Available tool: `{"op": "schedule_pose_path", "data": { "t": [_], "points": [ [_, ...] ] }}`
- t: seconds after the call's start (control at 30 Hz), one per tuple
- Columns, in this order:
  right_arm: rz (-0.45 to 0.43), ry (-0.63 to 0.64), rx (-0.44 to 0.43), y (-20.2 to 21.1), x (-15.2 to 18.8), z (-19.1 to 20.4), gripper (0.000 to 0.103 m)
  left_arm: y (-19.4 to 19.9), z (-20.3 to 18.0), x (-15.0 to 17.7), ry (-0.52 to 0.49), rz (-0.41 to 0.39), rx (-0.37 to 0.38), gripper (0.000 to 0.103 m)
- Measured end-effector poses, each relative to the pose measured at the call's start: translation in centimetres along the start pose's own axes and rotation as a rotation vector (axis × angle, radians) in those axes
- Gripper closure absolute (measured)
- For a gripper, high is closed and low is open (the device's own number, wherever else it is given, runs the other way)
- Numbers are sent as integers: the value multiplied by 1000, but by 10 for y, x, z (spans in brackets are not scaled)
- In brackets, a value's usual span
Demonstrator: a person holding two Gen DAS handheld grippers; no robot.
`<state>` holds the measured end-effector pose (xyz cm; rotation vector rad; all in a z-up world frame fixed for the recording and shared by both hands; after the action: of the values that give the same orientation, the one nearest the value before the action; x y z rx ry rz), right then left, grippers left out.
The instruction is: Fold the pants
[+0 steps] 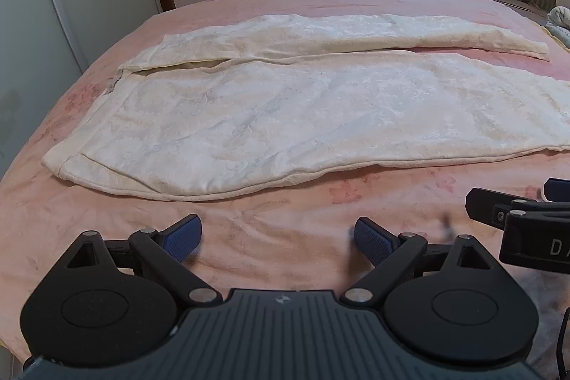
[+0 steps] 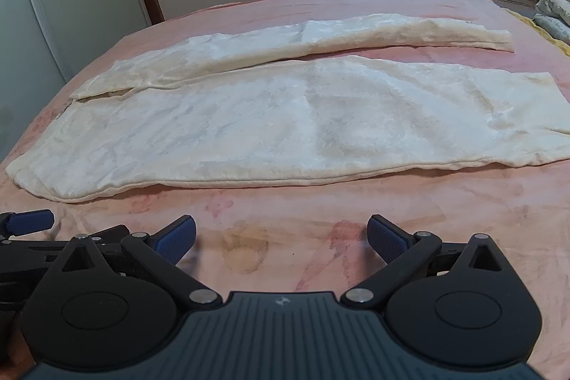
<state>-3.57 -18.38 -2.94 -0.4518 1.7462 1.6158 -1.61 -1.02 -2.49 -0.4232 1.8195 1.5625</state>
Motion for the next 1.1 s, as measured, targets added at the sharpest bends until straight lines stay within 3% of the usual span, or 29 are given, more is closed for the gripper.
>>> {"op": "schedule_pose_path", "data": {
  "t": [0.3,0.43,0.53,0.63,0.77,0.8,0.83,0.93,1.0,1.1],
  "points": [
    [-5,32,-25,1,2,4,0,-4,2,1,-22,-4,-3,8],
    [-46,46,-99,4,0,3,0,-2,2,-4,-54,-40,-4,8],
    [-149,86,-181,14,-10,4,0,-1,5,-13,-74,-81,-31,8],
    [-314,85,-213,30,-30,1,0,-4,12,-29,-88,-116,-76,8],
    [-586,141,-168,44,-59,1,0,-14,30,-54,-43,-140,-88,8],
    [-612,176,-141,38,-66,3,0,-18,35,-60,-27,-139,-87,8],
    [-575,219,-121,22,-77,7,0,-23,40,-66,-8,-137,-85,8],
    [-253,263,-185,-44,-114,17,0,-38,52,-81,23,-126,-83,8],
    [-223,221,-256,-70,-135,18,0,-45,60,-90,27,-128,-86,8],
    [-217,256,-285,-92,-173,38,0,-58,74,-106,26,-132,-98,8]
  ]
}}
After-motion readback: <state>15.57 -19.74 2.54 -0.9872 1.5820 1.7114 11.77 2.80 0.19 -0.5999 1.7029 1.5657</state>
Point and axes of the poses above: each gripper's, at about its wrist camera, not at the fingertips, and y roughly against the way its jaws point, z to its left, x to its underside, the point moved 2 cm from there along -y, roughly the way its jaws point, and after that the axes turned 15 degrees about x, right-handed, at the moved point
